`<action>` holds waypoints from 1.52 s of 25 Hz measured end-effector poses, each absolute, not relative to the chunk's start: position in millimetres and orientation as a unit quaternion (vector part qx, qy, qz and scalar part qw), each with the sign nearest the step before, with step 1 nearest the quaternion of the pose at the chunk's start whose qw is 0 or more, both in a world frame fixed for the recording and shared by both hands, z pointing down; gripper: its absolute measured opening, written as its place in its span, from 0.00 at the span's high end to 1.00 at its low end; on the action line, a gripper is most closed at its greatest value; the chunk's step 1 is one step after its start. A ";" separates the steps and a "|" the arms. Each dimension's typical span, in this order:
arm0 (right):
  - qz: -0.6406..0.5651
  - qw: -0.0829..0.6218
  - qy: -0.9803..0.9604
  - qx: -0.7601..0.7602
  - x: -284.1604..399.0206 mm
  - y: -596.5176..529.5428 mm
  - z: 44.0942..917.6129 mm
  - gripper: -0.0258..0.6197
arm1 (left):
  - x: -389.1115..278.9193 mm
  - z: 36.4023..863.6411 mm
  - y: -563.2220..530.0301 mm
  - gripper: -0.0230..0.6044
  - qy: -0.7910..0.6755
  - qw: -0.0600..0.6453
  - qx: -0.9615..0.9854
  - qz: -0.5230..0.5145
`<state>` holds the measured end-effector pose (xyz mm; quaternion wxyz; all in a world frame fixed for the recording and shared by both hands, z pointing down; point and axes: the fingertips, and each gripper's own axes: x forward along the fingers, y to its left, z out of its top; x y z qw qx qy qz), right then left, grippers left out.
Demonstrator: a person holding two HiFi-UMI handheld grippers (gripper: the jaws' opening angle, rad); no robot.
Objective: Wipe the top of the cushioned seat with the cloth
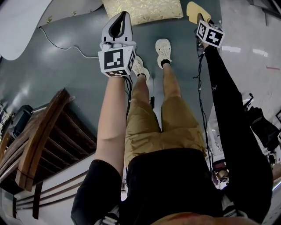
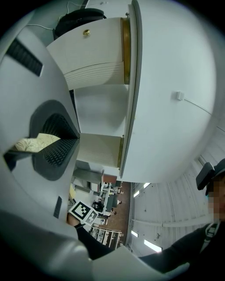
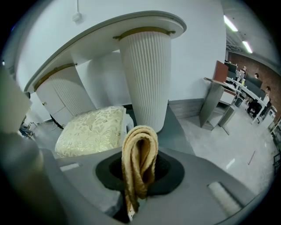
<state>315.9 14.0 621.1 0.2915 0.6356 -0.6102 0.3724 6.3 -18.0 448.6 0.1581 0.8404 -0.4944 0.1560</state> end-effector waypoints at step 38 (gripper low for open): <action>0.414 0.350 -0.745 0.389 -3.9 46.2 652.1 0.87 | -126.9 445.4 31.6 0.95 -0.549 0.171 0.803 0.158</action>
